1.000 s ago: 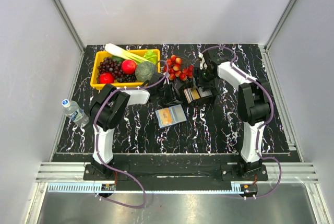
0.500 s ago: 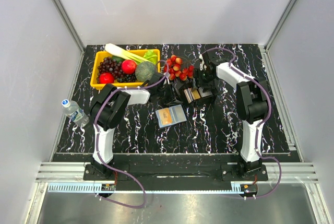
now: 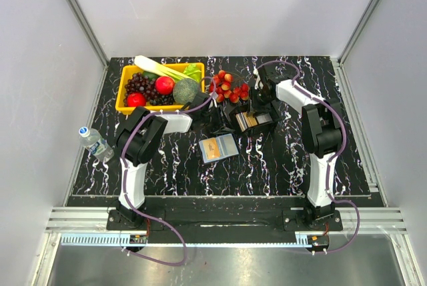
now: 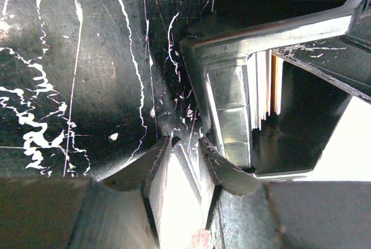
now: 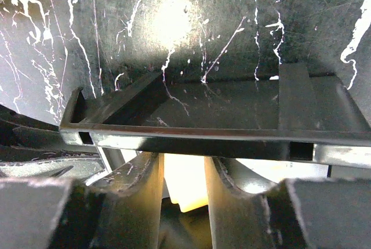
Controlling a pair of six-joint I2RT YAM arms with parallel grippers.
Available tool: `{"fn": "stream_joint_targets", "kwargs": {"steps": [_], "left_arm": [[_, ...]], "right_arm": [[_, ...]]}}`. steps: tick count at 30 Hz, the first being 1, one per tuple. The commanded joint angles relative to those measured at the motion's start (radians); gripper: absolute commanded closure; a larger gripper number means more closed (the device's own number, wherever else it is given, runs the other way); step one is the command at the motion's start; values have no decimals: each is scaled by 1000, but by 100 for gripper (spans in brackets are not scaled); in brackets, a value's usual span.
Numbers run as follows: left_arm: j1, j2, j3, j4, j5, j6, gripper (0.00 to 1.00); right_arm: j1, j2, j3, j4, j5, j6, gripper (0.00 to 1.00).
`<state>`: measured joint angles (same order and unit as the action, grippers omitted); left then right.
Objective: Put the credit cards into the card holder
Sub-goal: Pick up the credit card from the storage box.
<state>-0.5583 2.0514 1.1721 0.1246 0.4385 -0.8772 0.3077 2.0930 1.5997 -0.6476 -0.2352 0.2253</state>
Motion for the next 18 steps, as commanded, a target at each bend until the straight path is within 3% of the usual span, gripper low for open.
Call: {"fn": "stream_joint_targets", "kwargs": {"steps": [1,9,18], "left_arm": [[-5,18,32,38,11,-6,70],[-3,16,29,44,14,-5,70],[-3,18,27,50,23,-8,70]], "right_arm": [[7,-5,23,-7,20,-12,64],[-4,-40,34,-7,-94,-21,75],[-12,-37,36,-6,-181,-7,78]]}}
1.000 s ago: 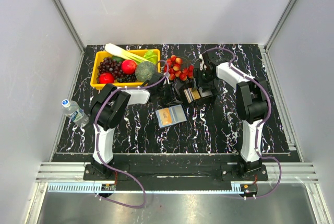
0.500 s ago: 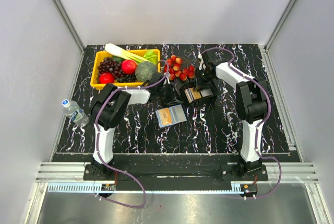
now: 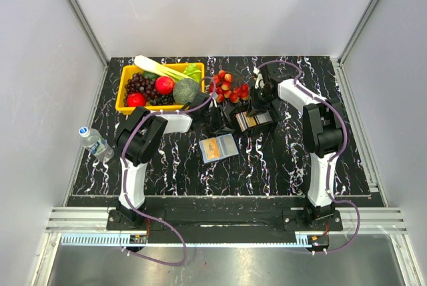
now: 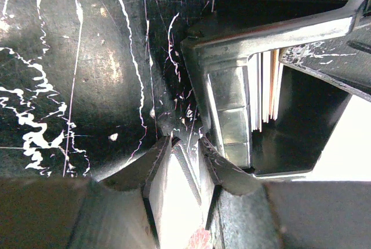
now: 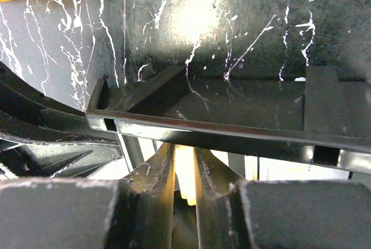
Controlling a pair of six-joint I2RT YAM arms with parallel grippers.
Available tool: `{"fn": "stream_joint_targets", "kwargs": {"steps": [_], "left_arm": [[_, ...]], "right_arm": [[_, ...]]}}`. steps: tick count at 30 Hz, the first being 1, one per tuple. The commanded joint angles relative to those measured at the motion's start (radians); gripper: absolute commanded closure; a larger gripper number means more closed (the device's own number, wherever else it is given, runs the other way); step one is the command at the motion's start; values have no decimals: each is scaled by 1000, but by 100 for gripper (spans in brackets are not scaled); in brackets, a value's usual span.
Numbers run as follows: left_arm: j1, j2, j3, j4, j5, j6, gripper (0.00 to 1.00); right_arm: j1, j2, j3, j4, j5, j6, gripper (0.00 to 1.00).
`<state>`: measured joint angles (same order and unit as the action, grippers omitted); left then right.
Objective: Put the credit cards into the card holder
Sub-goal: Pick up the credit card from the storage box.
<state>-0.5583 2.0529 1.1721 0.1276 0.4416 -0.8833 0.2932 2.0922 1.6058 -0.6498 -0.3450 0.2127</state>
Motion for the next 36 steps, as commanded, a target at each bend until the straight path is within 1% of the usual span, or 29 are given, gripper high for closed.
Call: {"fn": "stream_joint_targets", "kwargs": {"steps": [1,10,13,15,16,17,18,20,21,22,24,25,26,29,31,36], "left_arm": [[-3,15,24,49,19,-2,70],[0,13,20,55,23,-5,70],[0,15,21,56,25,-3,70],[0,12,20,55,25,-2,70],[1,12,18,55,22,-2,70],[0,10,20,53,22,0,70],[1,10,18,52,23,3,70],[1,12,21,50,22,3,70],[1,12,21,52,23,3,70],[1,13,24,52,28,4,70],[1,16,32,46,31,9,70],[1,18,34,41,31,10,70],[1,18,34,41,29,12,70],[1,21,38,38,31,12,70],[1,24,44,38,32,10,71],[1,30,49,38,32,9,71]], "right_arm": [[3,-40,29,-2,-68,10,79],[-23,-58,29,9,-130,24,84],[-28,-63,25,10,-112,28,84],[-31,-75,20,12,-74,31,77],[-32,-83,19,12,-52,28,68],[-32,-92,17,12,-26,30,57],[-32,-96,17,12,0,33,42],[-34,-97,22,4,21,16,21],[-34,-90,28,-1,11,10,15],[-34,-71,42,-19,5,2,11],[-34,-25,84,-71,-12,-12,7],[-35,-9,88,-77,-17,-13,3],[-35,9,94,-88,-23,-19,1],[-34,51,89,-94,-52,-21,1],[-34,74,89,-93,-98,-22,1],[-9,84,57,-68,-111,-12,0]]}}
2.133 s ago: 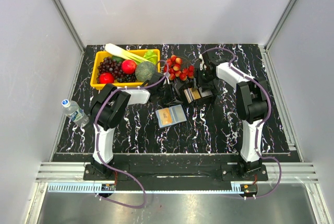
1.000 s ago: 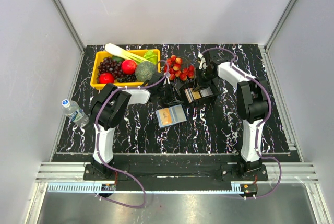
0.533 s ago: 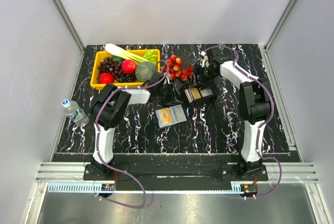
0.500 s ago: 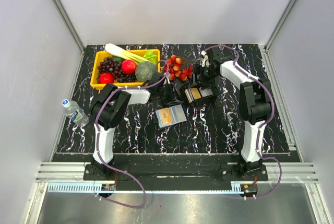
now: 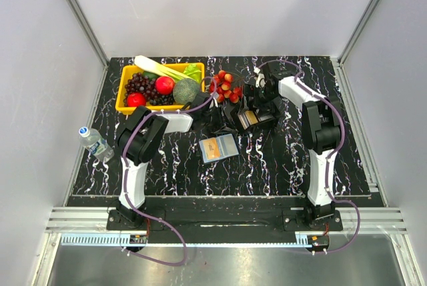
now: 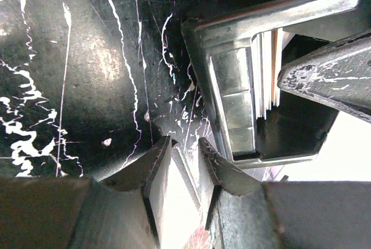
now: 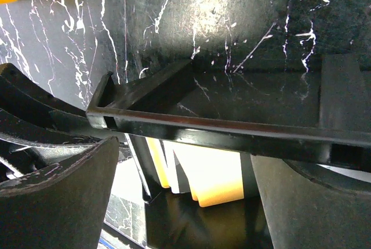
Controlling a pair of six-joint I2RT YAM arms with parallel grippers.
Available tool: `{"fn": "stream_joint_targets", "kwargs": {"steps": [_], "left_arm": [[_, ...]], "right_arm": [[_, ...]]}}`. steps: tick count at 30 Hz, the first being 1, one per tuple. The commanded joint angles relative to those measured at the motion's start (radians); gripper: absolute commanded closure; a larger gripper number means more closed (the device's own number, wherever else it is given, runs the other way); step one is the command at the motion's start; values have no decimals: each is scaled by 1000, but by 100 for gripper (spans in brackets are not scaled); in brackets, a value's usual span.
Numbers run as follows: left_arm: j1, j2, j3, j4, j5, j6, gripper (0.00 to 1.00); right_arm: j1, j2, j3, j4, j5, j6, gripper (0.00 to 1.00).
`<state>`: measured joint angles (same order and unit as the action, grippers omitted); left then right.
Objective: Put the credit cards into the card holder
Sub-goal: Pick up the credit card from the storage box.
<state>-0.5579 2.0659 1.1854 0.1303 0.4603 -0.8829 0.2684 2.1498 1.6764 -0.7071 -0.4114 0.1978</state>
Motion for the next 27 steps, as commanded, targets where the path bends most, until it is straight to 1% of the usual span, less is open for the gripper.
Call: {"fn": "stream_joint_targets", "kwargs": {"steps": [1,6,13,16,18,20,23,25,27], "left_arm": [[3,17,36,37,12,10,71],[1,20,33,45,14,1,71],[1,17,36,45,14,1,71],[1,16,31,46,8,1,71],[1,13,29,46,8,-2,72],[1,10,29,46,6,-1,72],[1,7,29,46,1,-4,71],[3,2,29,48,0,-5,71],[1,2,34,43,0,-7,72]], "right_arm": [[20,31,-14,-11,-55,3,1],[54,33,-29,-2,-115,2,1],[75,4,-53,30,-248,32,1],[75,-13,-63,46,-239,51,1],[75,-25,-60,46,-277,52,0],[75,-37,-60,44,-309,57,6],[75,-44,-50,20,-299,40,7],[77,-33,-32,-21,-245,22,7],[75,-28,-32,-34,-236,5,6]]}}
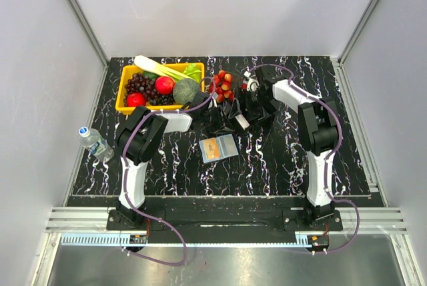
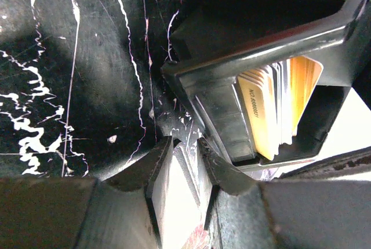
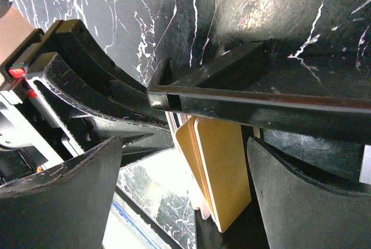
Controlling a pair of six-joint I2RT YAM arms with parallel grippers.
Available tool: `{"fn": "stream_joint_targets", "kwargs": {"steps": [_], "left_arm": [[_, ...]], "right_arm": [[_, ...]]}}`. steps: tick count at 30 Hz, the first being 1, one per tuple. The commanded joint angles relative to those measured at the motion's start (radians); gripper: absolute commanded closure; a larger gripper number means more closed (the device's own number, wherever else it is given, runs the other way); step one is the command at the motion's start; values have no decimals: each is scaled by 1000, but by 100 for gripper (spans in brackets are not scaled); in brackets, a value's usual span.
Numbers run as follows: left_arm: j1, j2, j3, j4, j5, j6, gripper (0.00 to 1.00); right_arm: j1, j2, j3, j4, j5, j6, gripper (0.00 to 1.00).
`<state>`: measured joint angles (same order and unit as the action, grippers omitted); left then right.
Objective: Put the credit cards into the card holder
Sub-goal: Pick up the credit card from the storage box.
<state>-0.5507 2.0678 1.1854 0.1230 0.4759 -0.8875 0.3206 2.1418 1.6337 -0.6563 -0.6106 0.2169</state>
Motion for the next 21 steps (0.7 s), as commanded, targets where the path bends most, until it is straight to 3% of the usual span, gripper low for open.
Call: {"fn": "stream_joint_targets", "kwargs": {"steps": [1,9,12,18,21], "left_arm": [[-3,-2,34,49,-16,-1,71],[-5,-11,25,47,-25,1,72],[-6,-15,19,46,-25,1,72],[-5,-25,11,47,-28,1,72],[-6,-23,10,49,-26,1,72]], "right_arm": [[23,-20,14,-94,-28,-19,6],[23,-94,20,-75,113,-27,12],[20,-103,37,-83,104,-39,20],[20,-106,26,-86,55,-30,21],[20,-106,20,-91,52,-34,35]]}}
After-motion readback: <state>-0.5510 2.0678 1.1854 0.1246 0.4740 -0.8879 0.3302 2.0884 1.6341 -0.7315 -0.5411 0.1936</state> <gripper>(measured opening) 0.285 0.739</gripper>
